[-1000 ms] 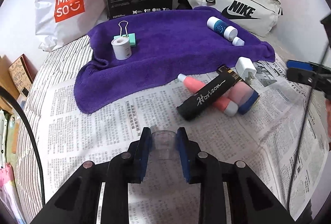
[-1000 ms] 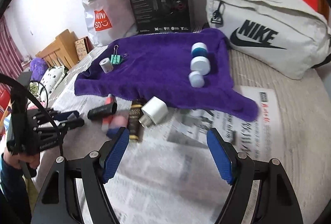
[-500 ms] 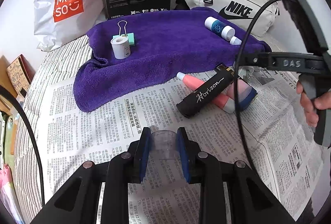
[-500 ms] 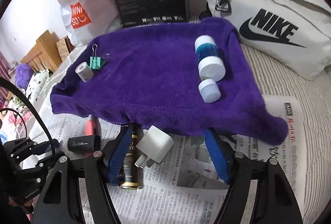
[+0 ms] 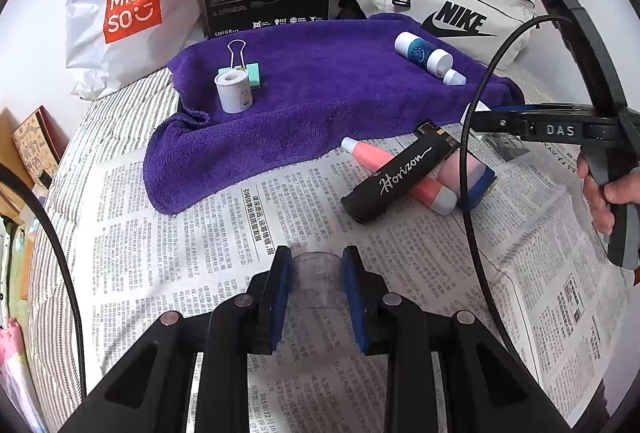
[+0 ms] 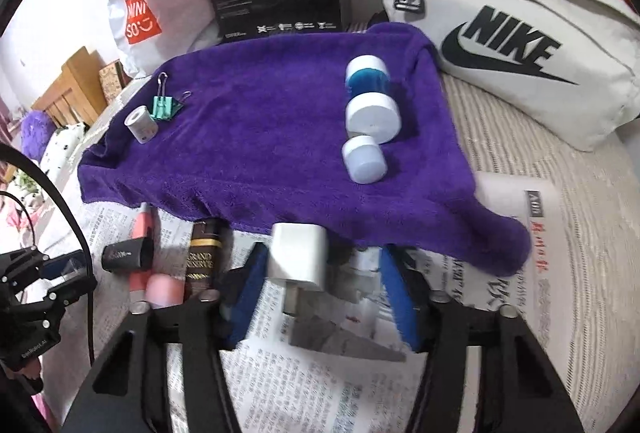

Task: Organize rigid objects
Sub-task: 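Grasp the white charger plug with the right tool while the left tool holds the clear cup, then carry the clear cup and the charger plug onto the purple towel with both tools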

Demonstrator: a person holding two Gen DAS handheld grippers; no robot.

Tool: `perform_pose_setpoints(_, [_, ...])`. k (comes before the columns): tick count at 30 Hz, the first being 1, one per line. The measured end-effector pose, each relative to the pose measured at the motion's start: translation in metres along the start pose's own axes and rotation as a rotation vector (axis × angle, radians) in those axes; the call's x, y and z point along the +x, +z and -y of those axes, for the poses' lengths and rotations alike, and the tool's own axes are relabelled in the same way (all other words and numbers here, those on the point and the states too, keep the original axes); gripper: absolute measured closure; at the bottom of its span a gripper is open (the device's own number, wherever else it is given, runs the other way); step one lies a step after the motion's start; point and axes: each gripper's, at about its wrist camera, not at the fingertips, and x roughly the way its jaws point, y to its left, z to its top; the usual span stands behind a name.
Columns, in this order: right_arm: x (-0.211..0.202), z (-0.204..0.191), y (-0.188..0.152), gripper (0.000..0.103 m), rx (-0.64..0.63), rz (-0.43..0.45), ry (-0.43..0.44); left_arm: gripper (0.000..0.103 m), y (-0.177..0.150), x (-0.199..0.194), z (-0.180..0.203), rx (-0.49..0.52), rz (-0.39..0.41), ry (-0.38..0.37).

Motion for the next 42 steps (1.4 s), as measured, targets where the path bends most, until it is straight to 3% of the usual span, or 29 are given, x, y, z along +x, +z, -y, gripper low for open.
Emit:
perform_pose_setpoints(6, [0.006,-0.011,0.0,0.074,-0.049,0.01,0.01,0.077,0.002,0.0,0.001,0.002,-0.009,0.007])
perform_pose_setpoints(23, [-0.026,0.0,0.003,0.074,-0.066,0.008,0.083,0.078,0.019,-0.011,-0.02,-0.04,0.009,0.008])
perform_pose_setpoints(42, [-0.003,-0.003,0.059,0.074,-0.073,0.005,0.095,0.078,0.08,0.005,-0.05,-0.036,0.031,0.014])
